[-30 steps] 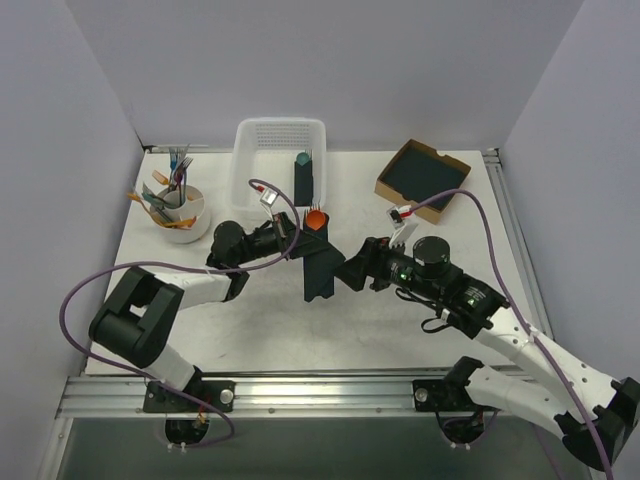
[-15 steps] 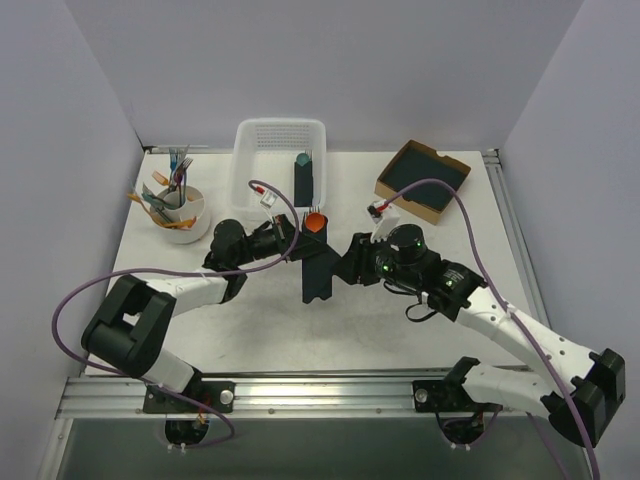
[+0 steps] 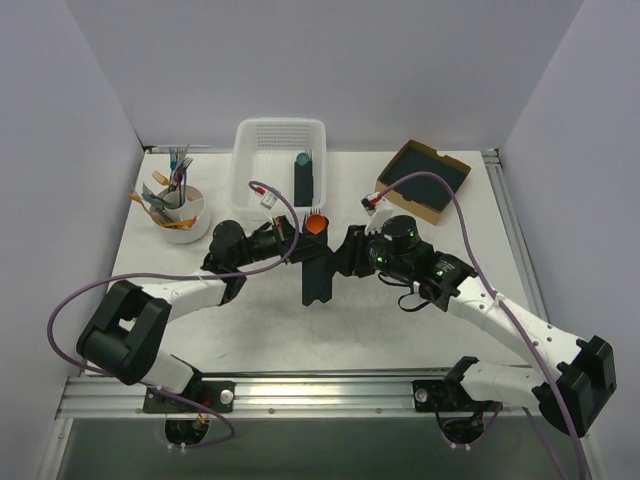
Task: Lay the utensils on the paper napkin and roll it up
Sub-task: Roll the napkin.
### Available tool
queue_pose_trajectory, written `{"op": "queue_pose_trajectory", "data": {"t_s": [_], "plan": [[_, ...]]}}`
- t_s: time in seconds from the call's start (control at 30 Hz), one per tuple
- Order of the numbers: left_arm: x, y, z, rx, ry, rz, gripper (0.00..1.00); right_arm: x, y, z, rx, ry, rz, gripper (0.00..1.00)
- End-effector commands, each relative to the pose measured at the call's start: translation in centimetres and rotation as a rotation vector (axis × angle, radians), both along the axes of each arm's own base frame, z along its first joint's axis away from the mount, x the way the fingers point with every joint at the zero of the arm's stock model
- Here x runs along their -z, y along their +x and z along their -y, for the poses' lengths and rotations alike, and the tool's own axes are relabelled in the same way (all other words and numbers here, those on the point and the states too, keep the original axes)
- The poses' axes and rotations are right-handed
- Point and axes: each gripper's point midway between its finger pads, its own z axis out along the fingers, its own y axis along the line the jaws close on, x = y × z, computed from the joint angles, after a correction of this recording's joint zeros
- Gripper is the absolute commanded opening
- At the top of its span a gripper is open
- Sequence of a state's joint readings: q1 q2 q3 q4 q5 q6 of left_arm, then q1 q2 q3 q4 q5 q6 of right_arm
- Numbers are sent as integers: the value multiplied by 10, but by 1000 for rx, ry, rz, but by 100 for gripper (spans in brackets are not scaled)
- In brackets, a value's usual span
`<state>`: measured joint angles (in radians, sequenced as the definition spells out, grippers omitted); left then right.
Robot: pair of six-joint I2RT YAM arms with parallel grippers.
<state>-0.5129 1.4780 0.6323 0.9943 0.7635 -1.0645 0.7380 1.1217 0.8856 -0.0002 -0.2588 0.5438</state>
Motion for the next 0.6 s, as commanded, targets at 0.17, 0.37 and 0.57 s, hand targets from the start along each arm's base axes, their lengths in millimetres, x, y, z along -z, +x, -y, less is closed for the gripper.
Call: {"op": "queue_pose_trajectory", "data": {"t_s": [0.17, 0.37, 0.57], "plan": [[-20, -14, 3, 32, -35, 66, 5, -31, 7, -14, -61, 84, 72, 27], [-25, -20, 5, 59, -65, 64, 5, -35, 1, -19, -109, 122, 77, 25], [-33, -24, 4, 83, -103, 55, 5, -31, 0, -17, -106, 115, 69, 31]]}}
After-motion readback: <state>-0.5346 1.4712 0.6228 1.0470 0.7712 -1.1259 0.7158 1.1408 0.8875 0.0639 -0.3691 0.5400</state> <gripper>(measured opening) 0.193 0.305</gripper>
